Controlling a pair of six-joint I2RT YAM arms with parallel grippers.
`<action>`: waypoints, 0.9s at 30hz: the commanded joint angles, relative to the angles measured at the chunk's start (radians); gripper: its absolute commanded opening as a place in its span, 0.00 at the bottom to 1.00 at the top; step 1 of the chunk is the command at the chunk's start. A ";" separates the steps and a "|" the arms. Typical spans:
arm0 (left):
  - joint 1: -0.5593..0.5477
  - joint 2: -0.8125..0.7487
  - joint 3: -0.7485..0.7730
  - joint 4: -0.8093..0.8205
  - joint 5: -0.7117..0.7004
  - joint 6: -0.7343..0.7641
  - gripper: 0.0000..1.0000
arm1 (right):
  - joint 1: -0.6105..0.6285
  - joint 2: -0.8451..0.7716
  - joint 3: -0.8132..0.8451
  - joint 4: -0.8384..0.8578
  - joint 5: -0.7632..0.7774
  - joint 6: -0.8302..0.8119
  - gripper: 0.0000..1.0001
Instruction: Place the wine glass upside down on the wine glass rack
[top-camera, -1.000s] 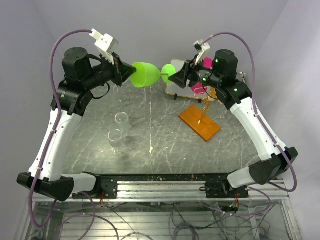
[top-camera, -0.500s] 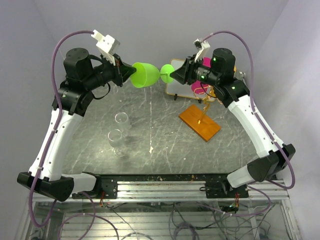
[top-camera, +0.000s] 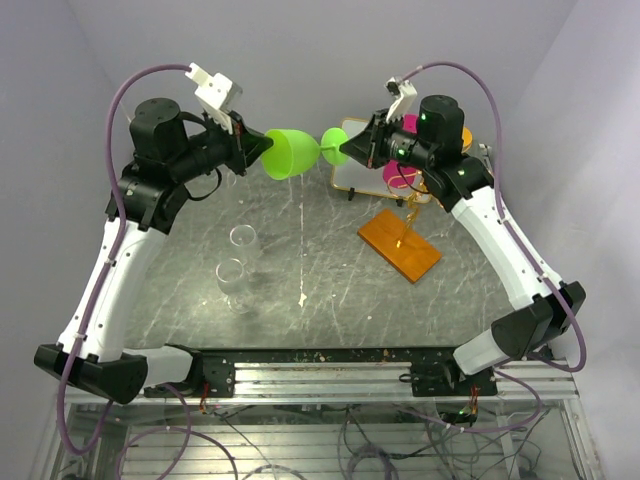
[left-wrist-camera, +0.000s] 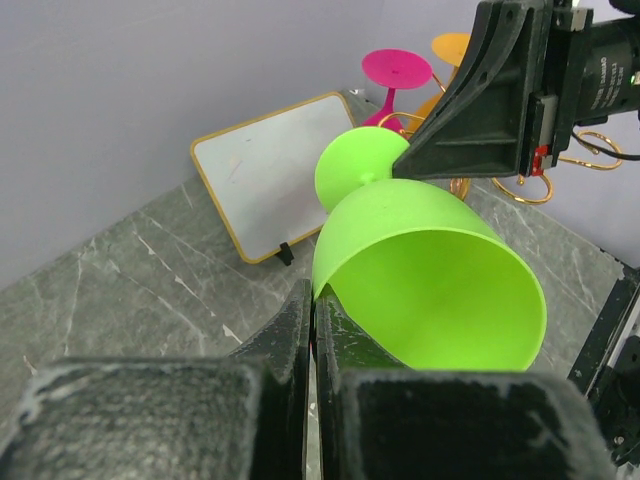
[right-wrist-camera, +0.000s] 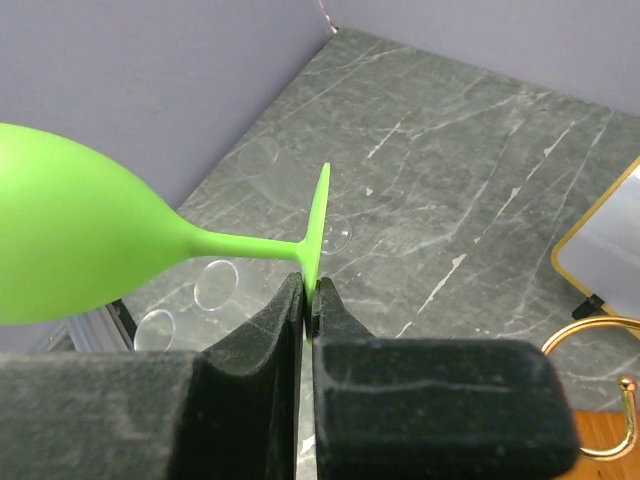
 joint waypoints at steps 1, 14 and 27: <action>-0.013 -0.034 -0.015 0.045 -0.002 0.012 0.08 | 0.003 -0.013 0.033 0.000 0.051 -0.023 0.00; -0.006 -0.086 -0.048 0.042 0.014 0.015 0.49 | -0.050 -0.078 0.015 0.009 0.058 -0.054 0.00; 0.017 -0.188 -0.081 -0.049 -0.138 0.115 0.92 | -0.109 -0.195 0.056 -0.030 0.198 -0.205 0.00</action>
